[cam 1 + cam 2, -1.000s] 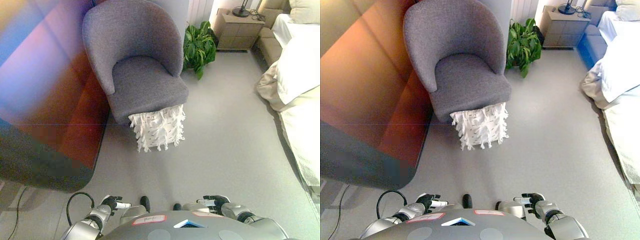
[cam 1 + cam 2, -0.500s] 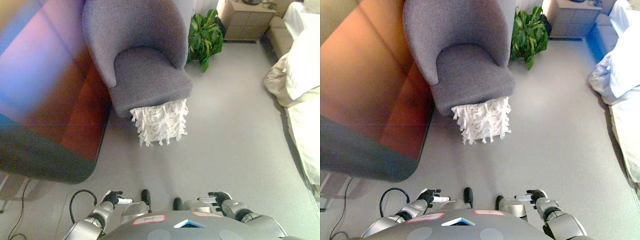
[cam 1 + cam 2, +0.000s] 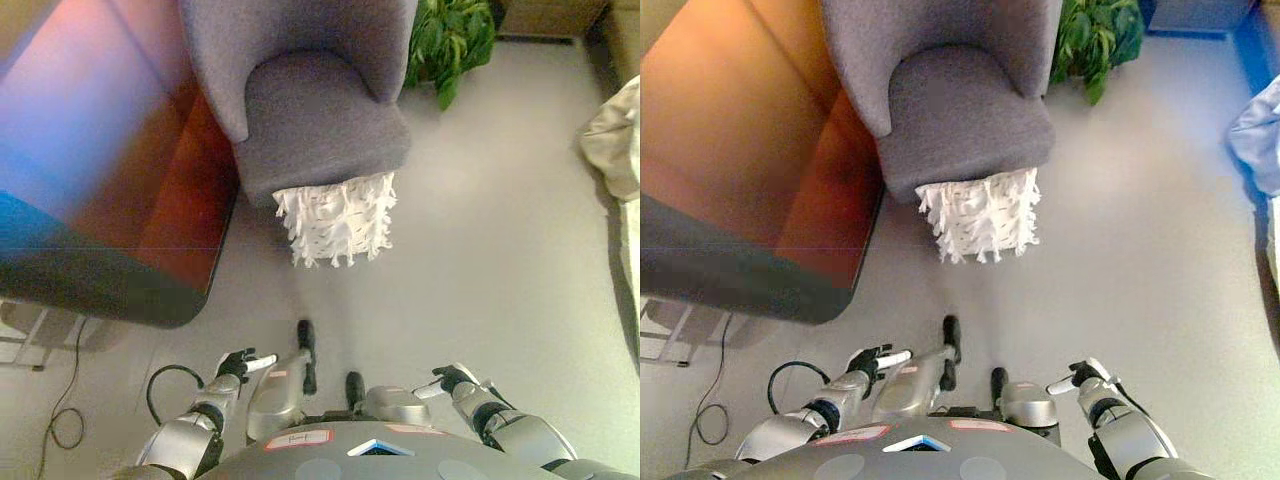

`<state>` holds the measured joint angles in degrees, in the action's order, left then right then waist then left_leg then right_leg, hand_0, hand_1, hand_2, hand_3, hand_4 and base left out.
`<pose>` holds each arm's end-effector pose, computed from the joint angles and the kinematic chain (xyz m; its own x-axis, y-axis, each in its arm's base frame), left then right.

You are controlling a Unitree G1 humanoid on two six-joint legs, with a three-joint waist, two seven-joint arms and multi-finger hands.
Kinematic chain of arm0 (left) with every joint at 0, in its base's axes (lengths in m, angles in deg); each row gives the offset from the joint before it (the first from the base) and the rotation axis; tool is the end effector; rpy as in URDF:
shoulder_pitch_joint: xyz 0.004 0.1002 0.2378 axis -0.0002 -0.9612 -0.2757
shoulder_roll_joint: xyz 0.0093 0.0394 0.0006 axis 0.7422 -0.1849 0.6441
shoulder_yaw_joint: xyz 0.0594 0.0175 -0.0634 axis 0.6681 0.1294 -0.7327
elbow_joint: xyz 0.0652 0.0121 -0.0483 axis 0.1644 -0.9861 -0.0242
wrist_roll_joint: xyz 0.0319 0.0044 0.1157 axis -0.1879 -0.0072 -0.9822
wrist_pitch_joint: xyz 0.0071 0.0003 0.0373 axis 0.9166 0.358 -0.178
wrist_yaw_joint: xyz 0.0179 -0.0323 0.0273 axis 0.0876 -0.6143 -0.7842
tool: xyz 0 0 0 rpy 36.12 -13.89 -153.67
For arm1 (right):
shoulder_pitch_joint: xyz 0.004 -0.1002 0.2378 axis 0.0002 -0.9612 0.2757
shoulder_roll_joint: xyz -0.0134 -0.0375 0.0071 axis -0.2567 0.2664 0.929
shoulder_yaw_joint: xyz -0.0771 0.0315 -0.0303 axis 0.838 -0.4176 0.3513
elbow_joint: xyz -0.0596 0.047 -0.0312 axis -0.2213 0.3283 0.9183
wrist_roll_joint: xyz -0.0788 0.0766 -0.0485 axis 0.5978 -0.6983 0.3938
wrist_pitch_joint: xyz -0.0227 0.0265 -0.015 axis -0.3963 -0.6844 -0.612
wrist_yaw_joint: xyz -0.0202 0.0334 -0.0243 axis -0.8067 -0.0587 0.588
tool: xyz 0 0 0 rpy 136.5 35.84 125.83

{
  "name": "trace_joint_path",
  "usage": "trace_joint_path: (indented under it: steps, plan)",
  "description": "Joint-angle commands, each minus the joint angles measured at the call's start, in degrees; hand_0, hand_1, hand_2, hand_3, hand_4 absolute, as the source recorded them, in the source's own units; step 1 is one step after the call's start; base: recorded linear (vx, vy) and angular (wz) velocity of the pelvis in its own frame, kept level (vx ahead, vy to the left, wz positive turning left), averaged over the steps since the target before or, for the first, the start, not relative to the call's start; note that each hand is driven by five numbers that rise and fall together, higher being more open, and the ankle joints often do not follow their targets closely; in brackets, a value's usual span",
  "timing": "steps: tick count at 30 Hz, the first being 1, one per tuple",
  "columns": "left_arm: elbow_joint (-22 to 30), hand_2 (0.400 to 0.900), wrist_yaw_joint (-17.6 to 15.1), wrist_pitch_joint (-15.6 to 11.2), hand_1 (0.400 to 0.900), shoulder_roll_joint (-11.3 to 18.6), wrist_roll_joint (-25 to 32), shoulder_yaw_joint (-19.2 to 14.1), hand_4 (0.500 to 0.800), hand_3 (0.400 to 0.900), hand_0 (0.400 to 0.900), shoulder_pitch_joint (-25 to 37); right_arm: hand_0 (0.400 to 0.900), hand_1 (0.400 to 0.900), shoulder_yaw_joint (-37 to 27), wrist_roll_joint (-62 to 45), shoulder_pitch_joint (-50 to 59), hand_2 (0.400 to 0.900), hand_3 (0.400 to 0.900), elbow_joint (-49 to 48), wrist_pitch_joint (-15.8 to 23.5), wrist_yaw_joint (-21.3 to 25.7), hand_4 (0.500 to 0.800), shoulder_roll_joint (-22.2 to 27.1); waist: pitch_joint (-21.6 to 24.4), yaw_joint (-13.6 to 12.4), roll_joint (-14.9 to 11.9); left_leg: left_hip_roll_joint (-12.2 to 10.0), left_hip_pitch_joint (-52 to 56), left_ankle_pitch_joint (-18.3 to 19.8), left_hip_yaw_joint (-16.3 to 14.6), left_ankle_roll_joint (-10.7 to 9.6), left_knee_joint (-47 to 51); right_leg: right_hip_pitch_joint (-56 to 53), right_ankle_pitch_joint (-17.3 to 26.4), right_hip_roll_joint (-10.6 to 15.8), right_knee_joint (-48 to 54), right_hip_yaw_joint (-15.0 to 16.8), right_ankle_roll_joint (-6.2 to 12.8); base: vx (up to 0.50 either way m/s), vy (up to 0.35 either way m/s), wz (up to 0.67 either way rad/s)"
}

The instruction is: Pick up the pillow and put it on the sofa.

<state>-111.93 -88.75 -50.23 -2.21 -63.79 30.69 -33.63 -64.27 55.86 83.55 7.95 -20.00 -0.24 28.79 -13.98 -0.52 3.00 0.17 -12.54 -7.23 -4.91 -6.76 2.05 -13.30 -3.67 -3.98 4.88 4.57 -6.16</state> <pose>0.1155 0.1915 -0.1175 0.3950 0.1681 -0.9032 -0.0143 0.9841 0.1769 0.1049 -0.2248 -0.1147 0.2924 -0.3073 -0.9056 -0.4883 0.7662 -0.4177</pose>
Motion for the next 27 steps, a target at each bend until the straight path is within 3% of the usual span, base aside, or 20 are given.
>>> trace_joint_path:
  steps: [1,3,6,7,8,9,10,11,12,13,14,16,17,18,22,25,27]
  plan:
    - [-2.90,0.900,-0.07,2.10,0.900,1.42,0.61,0.79,0.800,0.900,0.900,-5.80,0.900,0.900,0.98,4.05,-1.73,0.900,0.900,0.48,2.08,-0.26,0.800,1.34,1.64,-0.65,2.12,-0.21,-6.22,-13.61,-0.60,0.94,-0.64,-1.82,-4.95,-5.36,-9.00,0.61,3.68,0.54,0.185,-0.52]
    - [-3.16,0.900,0.44,2.57,0.900,1.38,1.16,0.73,0.800,0.900,0.900,-6.42,0.900,0.900,0.92,4.43,-2.30,0.900,0.900,0.61,2.68,-0.02,0.800,1.49,1.20,-1.04,2.96,-0.86,-7.79,-15.75,-1.27,0.26,0.35,-2.78,-7.91,-6.43,-11.83,1.51,3.06,0.53,0.204,-0.37]
    - [-3.78,0.900,1.12,3.34,0.900,1.83,0.64,0.46,0.800,0.900,0.900,-6.35,0.900,0.900,-0.33,3.38,-2.81,0.900,0.900,0.63,2.62,0.12,0.800,1.60,1.00,-0.96,3.28,-2.52,-7.79,-15.00,-4.81,0.91,-1.78,-2.96,-11.55,-7.05,-16.76,0.49,2.99,0.48,0.235,-0.05]
    - [-3.71,0.900,1.19,4.03,0.900,1.95,-0.26,-0.25,0.800,0.900,0.900,-6.18,0.900,0.900,-0.78,3.37,-2.96,0.900,0.900,0.86,2.62,0.37,0.800,1.46,1.37,-0.64,2.80,-2.81,-6.94,-10.74,-8.16,2.45,-1.40,-2.69,-11.24,-6.40,-18.03,-0.43,3.82,0.50,0.279,0.08]
    - [-3.86,0.900,1.25,4.29,0.900,2.14,-0.70,-0.63,0.800,0.900,0.900,-6.10,0.900,0.900,-1.08,3.58,-3.03,0.900,0.900,1.02,2.66,0.51,0.800,1.27,1.74,-0.58,2.42,-2.84,-6.43,-9.50,-9.60,3.05,-1.95,-2.94,-12.17,-5.97,-19.09,-0.43,4.21,0.51,0.271,0.10]
    - [-4.33,0.900,0.94,4.25,0.900,2.52,-1.07,-0.94,0.800,0.900,0.900,-5.99,0.900,0.900,-1.70,3.53,-3.02,0.900,0.900,1.30,2.80,0.44,0.800,0.94,2.66,-0.59,1.74,-2.95,-5.73,-7.35,-10.77,4.27,-3.61,-3.23,-12.42,-5.18,-20.20,-0.78,4.74,0.49,0.240,-0.03]
    - [-4.38,0.900,0.65,3.82,0.900,2.97,-1.97,-1.73,0.800,0.900,0.900,-6.17,0.900,0.900,-2.02,3.17,-3.07,0.900,0.900,1.44,2.96,0.46,0.800,0.57,3.51,-0.74,0.27,-1.47,-5.32,-4.29,-10.15,5.96,-5.75,-4.33,-12.56,-3.80,-22.29,-0.85,5.53,0.48,0.248,-0.15]
    - [-4.40,0.900,0.44,2.76,0.900,3.39,-2.86,-2.20,0.800,0.900,0.900,-6.46,0.900,0.900,-2.26,2.95,-3.09,0.900,0.900,1.55,3.18,0.46,0.800,0.28,4.41,-1.27,-0.79,-0.45,-5.00,-1.87,-9.30,7.34,-7.70,-4.58,-9.90,-2.44,-24.52,-1.15,6.79,0.34,0.225,-0.23]
    - [-4.19,0.900,0.54,1.82,0.900,3.69,-4.11,-2.43,0.800,0.900,0.900,-6.43,0.900,0.900,-2.57,3.58,-2.87,0.900,0.900,1.59,3.46,0.36,0.800,0.01,5.24,-1.63,-1.80,0.18,-3.89,0.19,-10.33,8.71,-8.28,-4.06,-5.65,-1.10,-27.36,-2.67,8.96,0.23,0.183,-0.24]
    - [-4.15,0.900,0.59,1.72,0.900,3.70,-4.35,-2.45,0.800,0.900,0.900,-6.40,0.900,0.900,-2.62,3.66,-2.82,0.900,0.900,1.60,3.48,0.36,0.800,0.00,5.42,-1.88,-1.63,-0.16,-3.82,0.37,-10.59,8.80,-8.32,-3.86,-4.78,-1.24,-27.47,-2.63,9.19,0.21,0.198,-0.10]
    - [-3.74,0.900,0.80,1.82,0.900,3.92,-5.45,-2.42,0.800,0.900,0.900,-6.03,0.900,0.900,-3.00,4.19,-2.42,0.900,0.900,1.66,3.62,0.23,0.800,0.04,5.85,-1.81,-1.65,0.00,-2.16,1.05,-11.06,9.50,-7.59,-2.42,-1.07,-1.22,-30.92,-3.15,10.79,0.26,0.209,0.05]
    - [-3.46,0.900,0.78,1.77,0.900,4.89,-7.49,-1.12,0.800,0.900,0.900,-4.89,0.900,0.900,-4.05,2.88,-2.14,0.900,0.900,1.28,3.64,1.99,0.800,0.06,6.24,-1.07,-1.52,0.91,0.39,1.61,-10.25,10.04,-6.13,2.16,6.73,-1.35,-39.07,-4.04,14.25,0.39,0.274,0.20]
    - [-3.14,0.900,1.05,1.88,0.900,5.34,-8.47,-0.96,0.800,0.900,0.900,-4.82,0.900,0.900,-4.58,3.34,-1.99,0.900,0.900,0.93,3.58,2.26,0.800,0.28,6.29,-0.77,-1.08,0.69,1.78,1.69,-10.58,9.92,-5.45,4.26,8.69,-1.46,-41.03,-5.26,15.21,0.42,0.240,0.32]
    - [-2.82,0.900,1.46,2.11,0.900,6.10,-9.53,-0.69,0.800,0.900,0.900,-4.62,0.900,0.900,-4.81,4.67,-1.84,0.900,0.900,0.57,4.01,2.87,0.800,0.53,6.16,0.46,-1.10,1.44,4.45,2.01,-10.32,9.84,-4.01,7.90,8.72,0.32,-42.43,-7.16,15.91,0.39,0.190,0.33]
    - [-1.59,0.900,1.84,2.32,0.900,6.34,-9.71,0.78,0.800,0.900,0.900,-3.48,0.900,0.900,-3.77,9.29,-1.13,0.900,0.900,-0.06,4.39,6.36,0.800,1.40,5.60,2.65,0.93,1.46,7.54,2.65,-7.62,9.35,-2.99,15.51,4.83,5.22,-31.75,-10.89,12.96,0.30,0.055,0.45]
    - [-1.82,0.900,1.62,2.42,0.900,5.40,-9.51,3.29,0.800,0.900,0.900,-1.75,0.900,0.900,-2.02,11.81,-0.61,0.900,0.900,-0.31,4.56,12.05,0.800,2.61,3.91,5.42,2.24,1.54,11.52,4.89,-1.51,8.90,-2.01,22.75,8.01,9.89,-21.37,-9.06,11.46,0.17,-0.122,0.96]
    - [-1.86,0.900,2.35,2.40,0.900,5.44,-9.41,4.09,0.800,0.900,0.900,-1.89,0.900,0.900,-1.22,14.08,0.16,0.900,0.900,-0.69,3.62,15.67,0.800,3.31,3.45,5.95,2.29,1.37,12.74,6.73,1.73,8.64,-1.84,23.69,8.43,11.24,-16.10,-7.35,11.67,0.22,-0.175,0.87]
